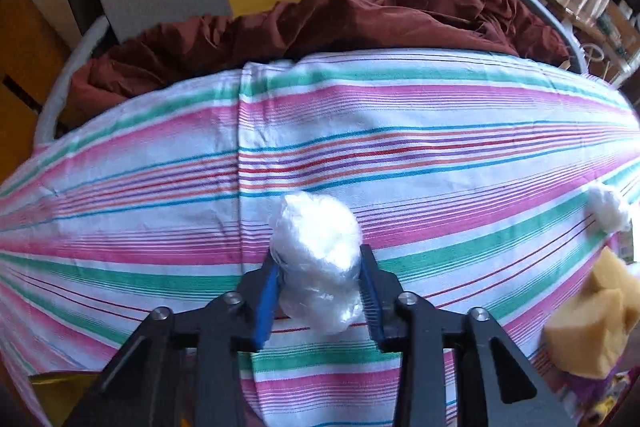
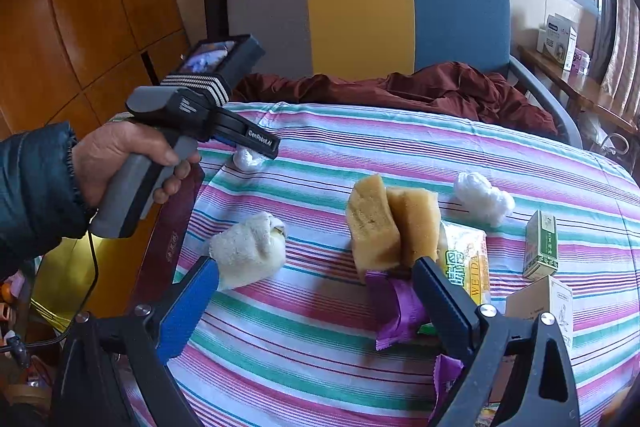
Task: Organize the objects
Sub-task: 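Drop the plastic bundle into the gold box while the right gripper grasps the beige sock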
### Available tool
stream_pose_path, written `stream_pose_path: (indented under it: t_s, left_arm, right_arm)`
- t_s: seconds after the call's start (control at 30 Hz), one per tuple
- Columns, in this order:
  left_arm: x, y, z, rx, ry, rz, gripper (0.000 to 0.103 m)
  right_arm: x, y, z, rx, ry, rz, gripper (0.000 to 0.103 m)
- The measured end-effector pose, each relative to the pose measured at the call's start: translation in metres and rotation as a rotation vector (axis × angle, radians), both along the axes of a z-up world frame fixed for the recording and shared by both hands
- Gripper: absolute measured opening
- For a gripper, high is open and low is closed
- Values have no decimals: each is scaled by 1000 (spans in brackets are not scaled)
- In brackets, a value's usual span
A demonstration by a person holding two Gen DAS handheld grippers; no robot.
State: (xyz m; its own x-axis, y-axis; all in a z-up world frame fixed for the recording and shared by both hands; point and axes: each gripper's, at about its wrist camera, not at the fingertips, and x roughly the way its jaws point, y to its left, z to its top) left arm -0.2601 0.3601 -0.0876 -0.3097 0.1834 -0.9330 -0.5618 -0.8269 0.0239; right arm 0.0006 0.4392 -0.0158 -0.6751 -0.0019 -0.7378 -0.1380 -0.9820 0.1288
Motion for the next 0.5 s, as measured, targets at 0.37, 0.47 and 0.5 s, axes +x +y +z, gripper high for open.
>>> stream_pose_path:
  t_s: [0.37,0.47,0.5]
  left_arm:
    - [70,-56,66,195,105,-78,35]
    - [94,-84,82,246,112,-70,35]
    - [103,-98,86,266,113,-64,35]
  right_arm:
    - [-3,1,-12,25,-45,-18,99]
    - [-6,-3,-18,39,-67,-13,99]
    - [-7,-4,-20,40,-73,-11,99]
